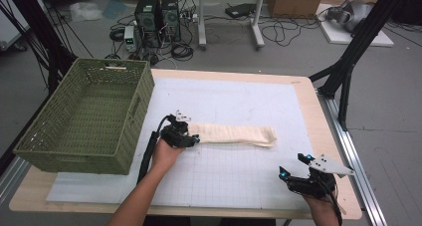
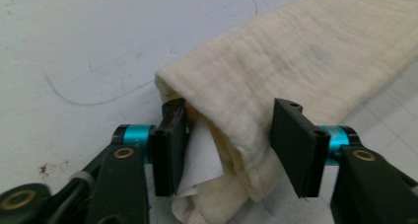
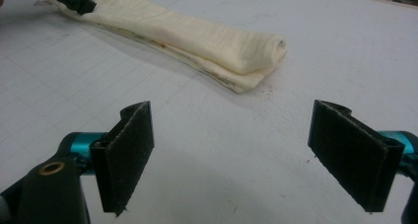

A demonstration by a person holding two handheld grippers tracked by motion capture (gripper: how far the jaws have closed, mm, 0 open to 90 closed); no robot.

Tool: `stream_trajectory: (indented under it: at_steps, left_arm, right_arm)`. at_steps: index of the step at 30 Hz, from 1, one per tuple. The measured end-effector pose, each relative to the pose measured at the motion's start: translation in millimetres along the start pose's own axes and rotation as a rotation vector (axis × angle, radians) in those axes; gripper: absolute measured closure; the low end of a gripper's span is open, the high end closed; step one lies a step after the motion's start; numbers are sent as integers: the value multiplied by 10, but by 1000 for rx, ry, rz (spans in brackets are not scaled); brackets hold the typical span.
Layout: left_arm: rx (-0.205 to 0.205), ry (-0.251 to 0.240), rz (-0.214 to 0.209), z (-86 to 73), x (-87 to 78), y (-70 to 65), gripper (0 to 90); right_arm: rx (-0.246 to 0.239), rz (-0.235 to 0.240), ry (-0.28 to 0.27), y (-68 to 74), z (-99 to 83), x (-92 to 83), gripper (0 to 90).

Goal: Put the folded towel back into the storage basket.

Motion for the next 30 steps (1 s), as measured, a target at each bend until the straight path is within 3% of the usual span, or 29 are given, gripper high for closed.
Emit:
stream_trajectory:
  at_steps: [4, 6, 13, 19, 23, 30]
  left_arm:
    - [-10, -26, -60, -30, -3, -7, 740]
    - [-16, -32, -75, -34, -13, 14, 787]
    - [-7, -62, -75, -52, -43, 23, 801]
    - [11, -110, -109, -78, -107, 26, 804]
    - [3, -128, -120, -101, -125, 26, 802]
    - [-15, -160, -139, -120, -142, 29, 798]
  right_arm:
    - [-2, 1, 6, 8, 1, 4, 161]
    - [-4, -2, 6, 8, 0, 5, 161]
    - [7, -11, 6, -17, -8, -1, 162]
    - [9, -10, 2, -15, 5, 8, 161]
    - [20, -33, 15, -16, 51, 86, 160]
    - [25, -23, -7, -26, 164, 169, 156]
Point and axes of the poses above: each handheld gripper's, and its own axes: x roughly forward along the jaws, z roughly out of its top, y roughly to its left, the point moved 1 cm from there along x, roughly forward along the jaws, and after that the axes turned 14 degrees about -z, right-handed, at the moved point
